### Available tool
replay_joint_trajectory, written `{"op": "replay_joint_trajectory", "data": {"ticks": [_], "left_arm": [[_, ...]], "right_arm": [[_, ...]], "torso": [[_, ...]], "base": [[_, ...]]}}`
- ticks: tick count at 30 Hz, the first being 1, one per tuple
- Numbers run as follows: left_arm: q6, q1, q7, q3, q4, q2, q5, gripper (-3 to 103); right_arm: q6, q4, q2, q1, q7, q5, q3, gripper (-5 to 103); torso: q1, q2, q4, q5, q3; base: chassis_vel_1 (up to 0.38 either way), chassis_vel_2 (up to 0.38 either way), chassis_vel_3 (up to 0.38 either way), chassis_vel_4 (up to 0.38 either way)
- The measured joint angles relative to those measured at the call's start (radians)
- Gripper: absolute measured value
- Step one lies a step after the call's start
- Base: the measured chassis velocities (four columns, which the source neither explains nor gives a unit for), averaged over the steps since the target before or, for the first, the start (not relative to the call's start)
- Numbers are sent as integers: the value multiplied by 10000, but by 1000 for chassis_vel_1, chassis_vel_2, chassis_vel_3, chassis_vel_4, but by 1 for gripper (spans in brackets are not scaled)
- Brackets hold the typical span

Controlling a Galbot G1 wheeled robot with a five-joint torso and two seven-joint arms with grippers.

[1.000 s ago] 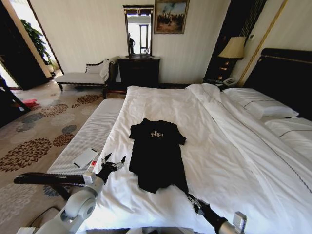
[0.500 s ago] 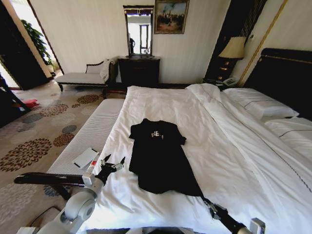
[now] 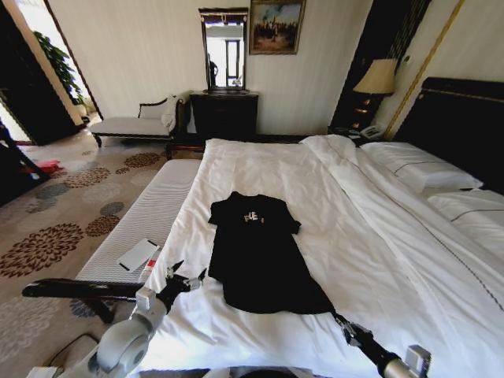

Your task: Fold the clothes on the bed.

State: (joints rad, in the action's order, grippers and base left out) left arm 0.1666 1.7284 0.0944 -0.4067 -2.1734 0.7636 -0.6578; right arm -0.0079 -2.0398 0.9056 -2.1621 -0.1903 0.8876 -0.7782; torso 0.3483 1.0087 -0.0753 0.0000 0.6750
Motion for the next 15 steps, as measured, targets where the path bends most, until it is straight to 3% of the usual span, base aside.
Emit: {"op": "replay_joint_trajectory", "data": {"ticks": [6, 9, 15], "left_arm": [[-221, 84, -331, 529, 412, 350, 305, 100], [-406, -464, -356, 1016, 850, 853, 479, 100], [-494, -964, -350, 1239, 930, 1142, 140, 100]], "right_arm": [[-41, -1, -40, 17, 7, 5, 70, 0], [-65, -9, -64, 14, 9, 6, 84, 0], [-86, 52, -57, 23, 12, 4, 129, 0]], "torso": [[1, 0, 2, -1, 1], [0, 0, 1, -2, 0], [1, 0, 0, 1, 2]], "base": [[0, 0, 0, 0], [0, 0, 0, 0], [0, 0, 0, 0]]}}
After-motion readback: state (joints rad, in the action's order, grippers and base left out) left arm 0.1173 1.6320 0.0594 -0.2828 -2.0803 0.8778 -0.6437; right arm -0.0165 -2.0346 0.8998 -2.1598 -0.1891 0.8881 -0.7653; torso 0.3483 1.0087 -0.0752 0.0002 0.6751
